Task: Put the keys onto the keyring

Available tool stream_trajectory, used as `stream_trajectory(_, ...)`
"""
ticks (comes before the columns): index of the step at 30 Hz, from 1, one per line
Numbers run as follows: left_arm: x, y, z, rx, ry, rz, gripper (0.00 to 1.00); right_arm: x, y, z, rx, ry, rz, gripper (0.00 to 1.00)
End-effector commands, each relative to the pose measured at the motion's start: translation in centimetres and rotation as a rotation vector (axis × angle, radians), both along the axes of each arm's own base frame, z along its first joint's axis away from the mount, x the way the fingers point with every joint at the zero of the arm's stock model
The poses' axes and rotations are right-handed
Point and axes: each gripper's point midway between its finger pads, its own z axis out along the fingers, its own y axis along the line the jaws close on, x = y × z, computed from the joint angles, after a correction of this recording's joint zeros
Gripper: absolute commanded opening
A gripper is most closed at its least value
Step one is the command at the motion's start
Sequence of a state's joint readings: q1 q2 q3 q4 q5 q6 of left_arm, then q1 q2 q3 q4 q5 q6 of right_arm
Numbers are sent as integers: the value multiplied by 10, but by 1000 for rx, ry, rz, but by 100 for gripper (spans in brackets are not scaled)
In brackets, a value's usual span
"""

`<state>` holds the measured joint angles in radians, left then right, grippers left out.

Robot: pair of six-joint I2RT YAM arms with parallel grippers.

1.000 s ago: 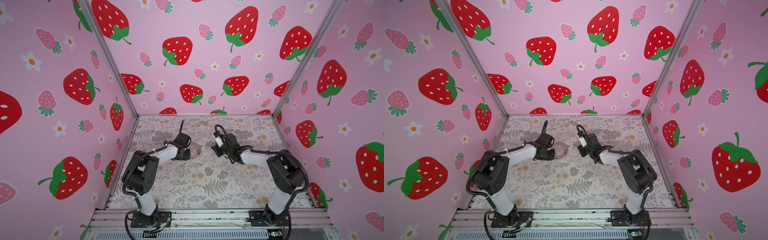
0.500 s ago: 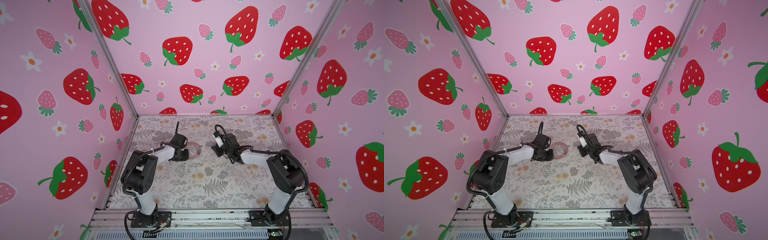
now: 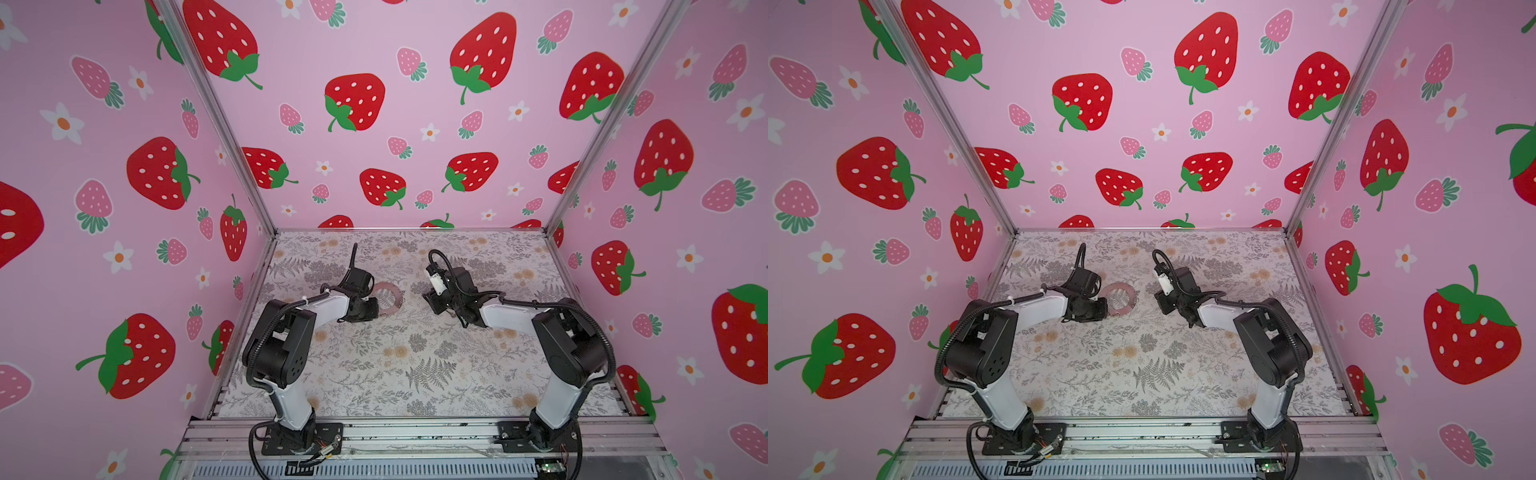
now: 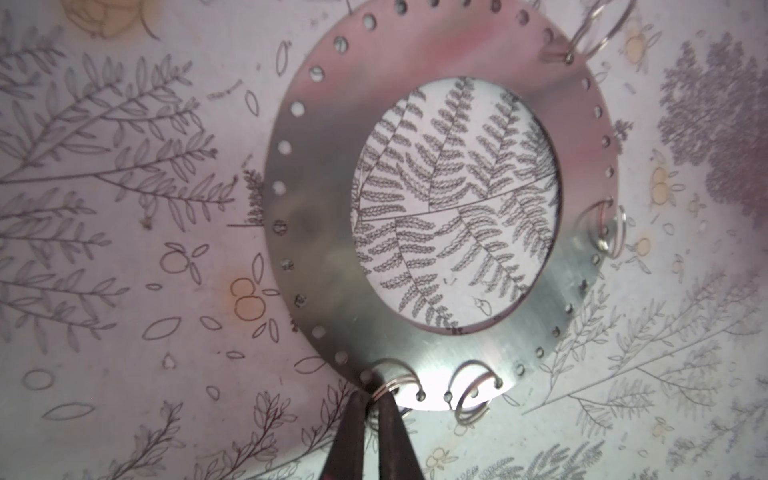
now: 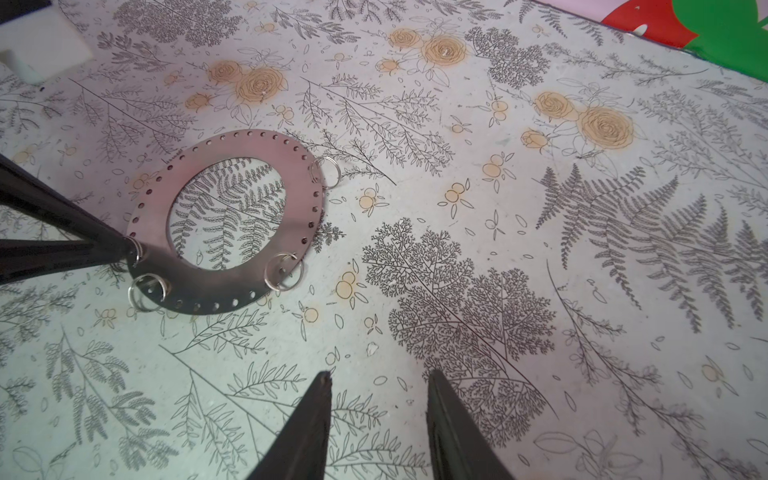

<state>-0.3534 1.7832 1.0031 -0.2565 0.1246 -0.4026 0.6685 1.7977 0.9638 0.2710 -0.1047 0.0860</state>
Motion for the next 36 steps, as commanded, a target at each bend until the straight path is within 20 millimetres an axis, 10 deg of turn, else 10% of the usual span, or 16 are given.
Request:
stream_trajectory(1, -6, 2, -8, 2, 26, 4, 7, 2, 5, 0, 6, 14, -3, 41)
stream_trajectory(22, -3, -12, 25, -1, -65, -130, 0, -1, 14, 4, 30, 6, 47, 40)
stream_trajectory(36, 8, -42, 142, 7, -431, -469, 0, -20, 23, 92, 134, -334, 301, 49)
